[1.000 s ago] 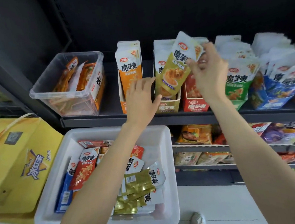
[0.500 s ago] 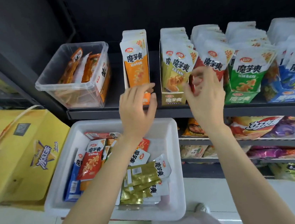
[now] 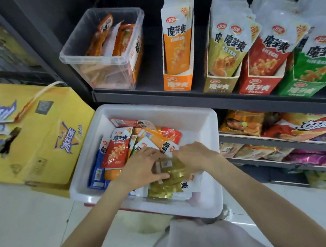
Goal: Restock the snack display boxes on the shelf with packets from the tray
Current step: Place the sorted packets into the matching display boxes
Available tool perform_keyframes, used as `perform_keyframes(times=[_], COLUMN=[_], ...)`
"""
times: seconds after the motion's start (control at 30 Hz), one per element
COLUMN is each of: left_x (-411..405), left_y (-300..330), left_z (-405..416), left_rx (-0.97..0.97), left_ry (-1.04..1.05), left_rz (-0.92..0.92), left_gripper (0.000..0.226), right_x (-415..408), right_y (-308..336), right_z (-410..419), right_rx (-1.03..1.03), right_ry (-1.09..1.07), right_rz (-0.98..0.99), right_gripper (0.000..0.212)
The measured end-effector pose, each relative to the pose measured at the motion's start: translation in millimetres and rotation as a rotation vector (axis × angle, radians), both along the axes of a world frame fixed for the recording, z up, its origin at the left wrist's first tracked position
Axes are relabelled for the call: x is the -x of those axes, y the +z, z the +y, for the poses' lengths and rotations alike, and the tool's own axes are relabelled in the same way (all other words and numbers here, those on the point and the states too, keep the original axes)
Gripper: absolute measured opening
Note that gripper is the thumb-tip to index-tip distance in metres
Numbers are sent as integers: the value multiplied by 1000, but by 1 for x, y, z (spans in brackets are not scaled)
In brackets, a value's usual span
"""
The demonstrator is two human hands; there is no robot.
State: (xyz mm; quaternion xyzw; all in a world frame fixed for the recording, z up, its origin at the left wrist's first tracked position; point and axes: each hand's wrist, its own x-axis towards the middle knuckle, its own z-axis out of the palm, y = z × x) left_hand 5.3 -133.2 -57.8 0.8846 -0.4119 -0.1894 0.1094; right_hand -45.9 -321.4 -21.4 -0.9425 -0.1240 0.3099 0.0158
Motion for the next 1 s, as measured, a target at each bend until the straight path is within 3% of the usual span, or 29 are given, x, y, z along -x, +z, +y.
perform_keyframes(times=[0.2, 0.3, 0.37, 0.43, 0.5, 0.6, 0.77, 0.87, 1.0], left_x=[11, 6, 2, -4, -11, -17, -20, -21, -19], left_y=[-6, 2, 11, 19, 26, 37, 52, 61, 75], left_z=[-24, -25, -23, -18, -13, -9, -17, -24, -38], left_rx=[-139, -53, 84, 226, 344, 423, 440, 424, 491], left_ry=[-168, -152, -96, 18, 166, 259, 246, 209, 186], left_rz=[-29, 35, 25, -9, 55, 218, 269, 253, 241], left_gripper=[69, 48, 32, 26, 22, 20, 28, 30, 30], right_x=[16, 17, 19, 20, 21, 20, 19, 25, 42], right_y=[-2, 8, 17, 28, 40, 45, 36, 42, 62], right_z=[-4, -14, -22, -31, -39, -44, -31, -32, -49], right_rx=[74, 33, -62, -220, -459, -752, -676, -759, -1001], right_ry=[-14, -68, -188, -362, -619, -936, -1064, -1171, -1236], right_rz=[12, -20, -134, -372, -585, -682, -879, -872, -597], right_gripper=[22, 17, 21, 17, 5, 14, 10, 11, 9])
